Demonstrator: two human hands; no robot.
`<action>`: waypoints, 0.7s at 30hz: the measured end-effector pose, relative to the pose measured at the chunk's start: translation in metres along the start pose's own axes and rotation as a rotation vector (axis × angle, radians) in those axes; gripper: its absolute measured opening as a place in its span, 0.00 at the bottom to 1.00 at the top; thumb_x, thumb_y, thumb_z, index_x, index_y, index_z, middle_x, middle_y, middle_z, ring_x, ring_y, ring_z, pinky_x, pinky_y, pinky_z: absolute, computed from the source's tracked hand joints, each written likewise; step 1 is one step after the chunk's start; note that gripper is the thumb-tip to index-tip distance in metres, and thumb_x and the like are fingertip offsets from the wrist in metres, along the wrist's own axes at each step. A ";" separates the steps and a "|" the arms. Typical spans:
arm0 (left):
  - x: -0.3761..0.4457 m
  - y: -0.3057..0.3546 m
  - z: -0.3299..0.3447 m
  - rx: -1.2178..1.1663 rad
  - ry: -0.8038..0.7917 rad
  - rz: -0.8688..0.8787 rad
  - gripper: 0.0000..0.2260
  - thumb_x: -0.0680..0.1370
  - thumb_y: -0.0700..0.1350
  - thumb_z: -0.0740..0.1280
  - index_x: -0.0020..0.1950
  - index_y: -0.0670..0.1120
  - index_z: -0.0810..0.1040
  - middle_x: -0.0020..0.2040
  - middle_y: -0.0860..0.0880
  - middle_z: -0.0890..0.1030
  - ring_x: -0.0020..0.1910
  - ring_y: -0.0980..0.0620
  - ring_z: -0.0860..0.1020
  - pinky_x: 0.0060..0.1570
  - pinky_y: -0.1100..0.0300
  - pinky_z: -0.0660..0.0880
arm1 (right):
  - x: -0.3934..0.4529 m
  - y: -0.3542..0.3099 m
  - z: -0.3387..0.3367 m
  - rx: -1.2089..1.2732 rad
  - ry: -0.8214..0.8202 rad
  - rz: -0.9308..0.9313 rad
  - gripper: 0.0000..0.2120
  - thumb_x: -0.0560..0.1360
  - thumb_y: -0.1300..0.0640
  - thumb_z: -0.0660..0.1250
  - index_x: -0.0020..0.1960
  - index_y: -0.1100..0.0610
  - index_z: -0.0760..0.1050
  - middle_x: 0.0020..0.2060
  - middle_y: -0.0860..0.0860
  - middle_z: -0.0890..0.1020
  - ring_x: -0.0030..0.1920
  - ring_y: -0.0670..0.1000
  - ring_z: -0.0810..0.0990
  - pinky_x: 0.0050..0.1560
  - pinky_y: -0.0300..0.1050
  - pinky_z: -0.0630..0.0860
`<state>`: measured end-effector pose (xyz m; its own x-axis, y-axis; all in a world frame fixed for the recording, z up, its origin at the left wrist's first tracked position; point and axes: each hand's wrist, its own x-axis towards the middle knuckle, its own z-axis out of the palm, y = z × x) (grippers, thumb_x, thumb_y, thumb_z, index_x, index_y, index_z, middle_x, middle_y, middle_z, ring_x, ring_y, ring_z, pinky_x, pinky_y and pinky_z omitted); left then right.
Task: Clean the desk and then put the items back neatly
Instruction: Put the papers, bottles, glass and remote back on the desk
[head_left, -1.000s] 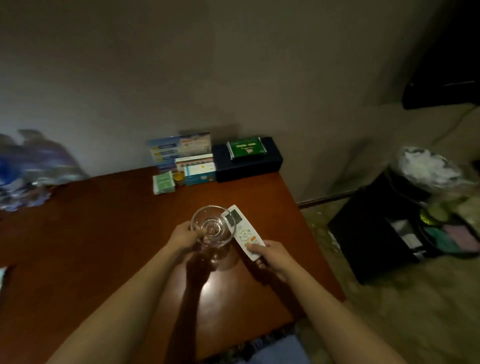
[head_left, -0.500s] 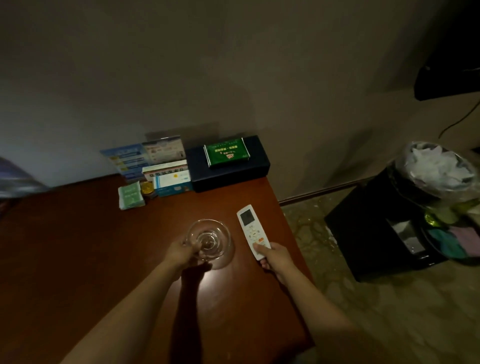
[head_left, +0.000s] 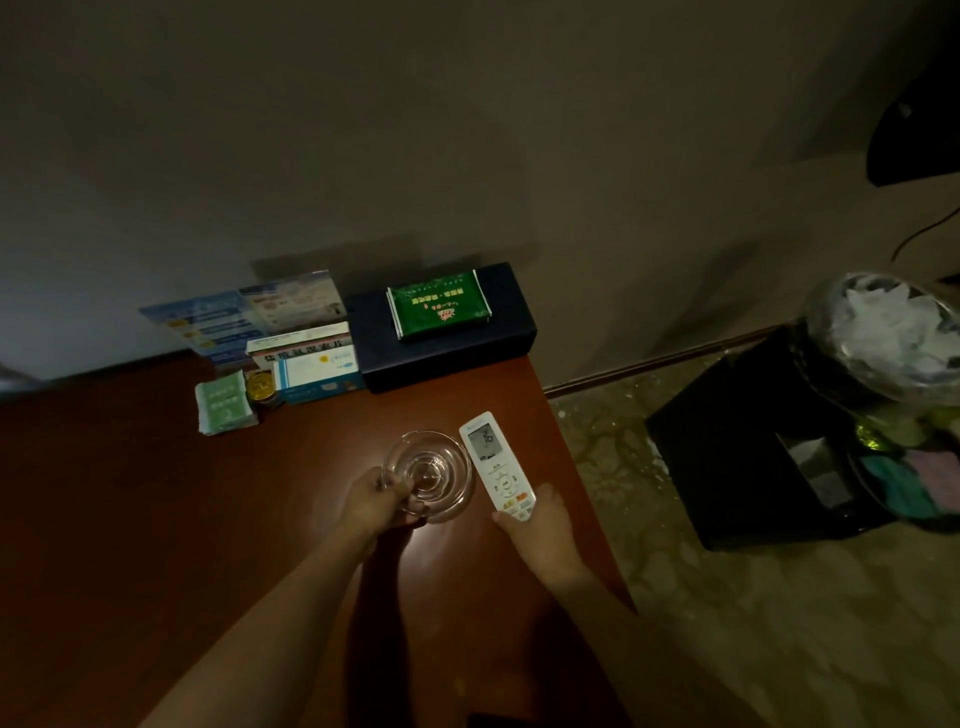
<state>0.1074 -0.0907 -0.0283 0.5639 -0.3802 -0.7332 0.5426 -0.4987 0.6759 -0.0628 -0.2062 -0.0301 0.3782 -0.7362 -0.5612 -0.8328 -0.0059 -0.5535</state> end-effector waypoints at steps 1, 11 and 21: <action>0.002 0.001 0.001 -0.014 -0.002 -0.002 0.03 0.79 0.34 0.62 0.45 0.38 0.71 0.33 0.41 0.78 0.28 0.48 0.79 0.32 0.53 0.80 | 0.000 -0.002 0.000 -0.047 0.011 -0.017 0.27 0.72 0.50 0.72 0.62 0.60 0.64 0.58 0.55 0.71 0.59 0.54 0.75 0.52 0.44 0.77; 0.026 0.014 0.002 -0.032 -0.004 -0.001 0.04 0.79 0.35 0.63 0.44 0.39 0.71 0.28 0.44 0.80 0.29 0.47 0.80 0.31 0.54 0.79 | 0.017 -0.021 -0.006 -0.200 0.134 -0.014 0.29 0.74 0.43 0.68 0.65 0.58 0.60 0.61 0.54 0.67 0.60 0.56 0.75 0.55 0.47 0.77; 0.039 0.021 0.020 -0.039 -0.009 0.012 0.02 0.78 0.35 0.63 0.47 0.40 0.71 0.34 0.42 0.79 0.26 0.52 0.80 0.30 0.58 0.80 | 0.055 -0.034 -0.025 -0.038 0.225 0.021 0.28 0.74 0.47 0.69 0.66 0.59 0.62 0.60 0.57 0.69 0.58 0.56 0.75 0.53 0.49 0.78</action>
<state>0.1286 -0.1319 -0.0441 0.5645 -0.3930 -0.7258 0.5599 -0.4637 0.6866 -0.0242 -0.2637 -0.0269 0.2643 -0.8688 -0.4188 -0.8561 -0.0114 -0.5167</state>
